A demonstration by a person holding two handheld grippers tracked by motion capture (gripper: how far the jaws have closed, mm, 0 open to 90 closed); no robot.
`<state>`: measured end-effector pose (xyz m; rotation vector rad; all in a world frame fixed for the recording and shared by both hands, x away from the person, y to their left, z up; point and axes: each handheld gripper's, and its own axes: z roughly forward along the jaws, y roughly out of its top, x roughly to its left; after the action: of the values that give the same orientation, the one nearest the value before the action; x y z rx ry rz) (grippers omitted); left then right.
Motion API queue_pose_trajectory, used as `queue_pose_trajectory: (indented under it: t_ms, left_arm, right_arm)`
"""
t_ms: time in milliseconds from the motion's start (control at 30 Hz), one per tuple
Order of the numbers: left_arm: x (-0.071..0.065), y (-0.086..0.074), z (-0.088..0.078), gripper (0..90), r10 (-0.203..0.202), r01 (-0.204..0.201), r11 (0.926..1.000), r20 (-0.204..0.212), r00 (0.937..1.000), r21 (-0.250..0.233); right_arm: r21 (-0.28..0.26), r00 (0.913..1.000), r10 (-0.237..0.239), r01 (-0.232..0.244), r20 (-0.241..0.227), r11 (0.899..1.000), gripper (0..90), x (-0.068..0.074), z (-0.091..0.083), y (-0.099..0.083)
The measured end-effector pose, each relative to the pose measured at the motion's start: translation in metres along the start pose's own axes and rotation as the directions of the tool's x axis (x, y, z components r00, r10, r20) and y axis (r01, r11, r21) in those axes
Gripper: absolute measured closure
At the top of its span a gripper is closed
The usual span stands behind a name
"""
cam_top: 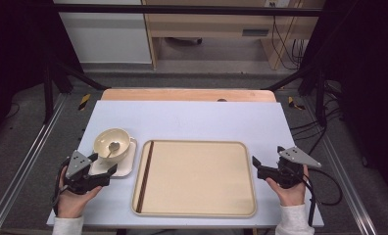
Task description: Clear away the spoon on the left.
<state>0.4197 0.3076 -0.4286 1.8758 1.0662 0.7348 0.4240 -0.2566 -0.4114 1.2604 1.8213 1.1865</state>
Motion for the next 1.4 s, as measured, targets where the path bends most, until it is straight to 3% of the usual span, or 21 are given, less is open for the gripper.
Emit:
queue_pose_trajectory:
  t_ms: [233,333,600,1033,1400]
  left_arm:
    - [0.0059,-0.0022,0.0013,39.1,-0.02,0.02,0.9997,-0.003,0.9998,-0.015]
    - [0.0068,-0.003,0.0008,49.4,-0.015,0.015,0.9998,-0.001,0.9999,-0.014]
    - [0.0066,-0.0029,0.0,66.6,-0.009,0.01,0.9997,0.019,0.9998,-0.021]
    - [0.0047,-0.0021,-0.0029,81.7,0.005,-0.006,0.9995,-0.016,0.9999,-0.031]
    - [0.0053,-0.0022,-0.006,88.3,-0.006,0.005,0.9991,-0.039,0.9992,-0.042]
  right_arm:
    - [0.006,1.0,-0.003,0.003,0.001,1.0,5.8,0.0002,0.0014,-0.0003]
    - [0.008,1.0,0.001,-0.001,-0.001,1.0,5.8,0.0003,0.0016,-0.0004]
    - [0.007,1.0,0.001,-0.001,-0.003,1.0,5.8,0.0002,0.0018,-0.0003]
    - [0.008,1.0,0.002,-0.002,-0.003,1.0,5.8,-0.0001,0.003,-0.0009]
    - [0.009,1.0,0.007,-0.007,-0.006,1.0,5.8,-0.0007,0.0031,-0.0012]
